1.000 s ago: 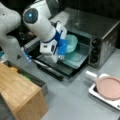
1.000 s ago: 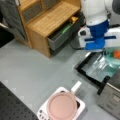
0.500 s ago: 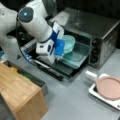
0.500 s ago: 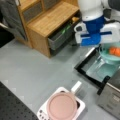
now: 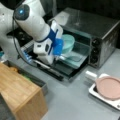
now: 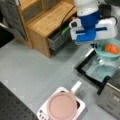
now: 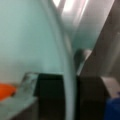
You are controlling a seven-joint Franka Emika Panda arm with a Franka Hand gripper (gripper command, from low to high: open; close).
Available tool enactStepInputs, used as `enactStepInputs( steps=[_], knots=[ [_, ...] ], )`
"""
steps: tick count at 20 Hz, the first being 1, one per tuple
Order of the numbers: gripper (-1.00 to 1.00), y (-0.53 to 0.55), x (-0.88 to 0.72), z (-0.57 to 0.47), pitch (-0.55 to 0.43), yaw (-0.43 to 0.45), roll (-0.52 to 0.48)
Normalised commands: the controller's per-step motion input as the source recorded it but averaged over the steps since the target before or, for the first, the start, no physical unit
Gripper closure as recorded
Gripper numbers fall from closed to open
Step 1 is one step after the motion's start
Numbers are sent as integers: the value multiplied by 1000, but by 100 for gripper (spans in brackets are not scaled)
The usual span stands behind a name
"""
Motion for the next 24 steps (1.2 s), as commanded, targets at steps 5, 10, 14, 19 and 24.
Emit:
enactStepInputs(
  steps=[5, 10, 14, 19, 24],
  knots=[
    [100, -243, 465, 392, 289, 138, -53],
    [100, -260, 485, 351, 317, 171, -47],
    [100, -286, 486, 357, 345, 169, -27],
    [100, -281, 489, 393, 357, 169, -16],
    [100, -251, 480, 400, 372, 159, -41]
  ],
)
